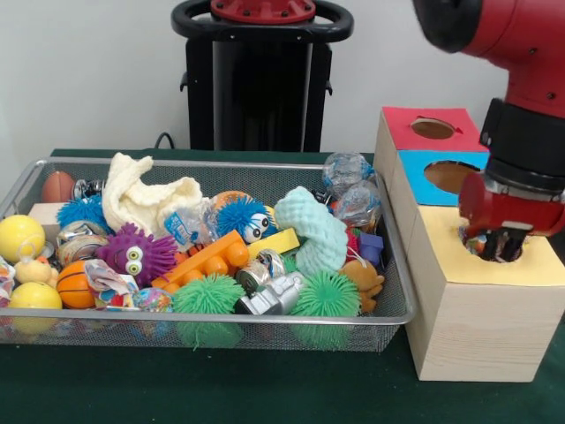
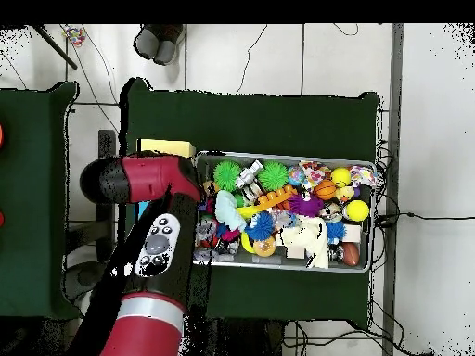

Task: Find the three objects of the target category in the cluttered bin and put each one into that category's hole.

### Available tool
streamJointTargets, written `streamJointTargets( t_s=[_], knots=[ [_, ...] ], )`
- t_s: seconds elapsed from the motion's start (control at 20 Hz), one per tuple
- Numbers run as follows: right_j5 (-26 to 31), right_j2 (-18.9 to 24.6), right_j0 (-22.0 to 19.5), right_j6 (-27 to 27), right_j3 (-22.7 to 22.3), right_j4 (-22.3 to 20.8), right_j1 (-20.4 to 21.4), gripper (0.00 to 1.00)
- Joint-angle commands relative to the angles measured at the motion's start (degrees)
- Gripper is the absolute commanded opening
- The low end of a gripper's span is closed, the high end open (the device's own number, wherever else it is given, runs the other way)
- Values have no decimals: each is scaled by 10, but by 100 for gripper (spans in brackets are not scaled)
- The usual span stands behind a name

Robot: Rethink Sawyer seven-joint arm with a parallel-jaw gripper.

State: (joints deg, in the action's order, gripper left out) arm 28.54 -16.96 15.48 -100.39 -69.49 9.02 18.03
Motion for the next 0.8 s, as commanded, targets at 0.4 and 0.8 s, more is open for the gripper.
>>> streamJointTargets(
  t_s=[0.4, 0.8],
  knots=[
    [-26, 165, -134, 62, -48, -77, -23, 0],
    [-32, 184, -158, 49, -92, -128, 23, 0]
  ],
)
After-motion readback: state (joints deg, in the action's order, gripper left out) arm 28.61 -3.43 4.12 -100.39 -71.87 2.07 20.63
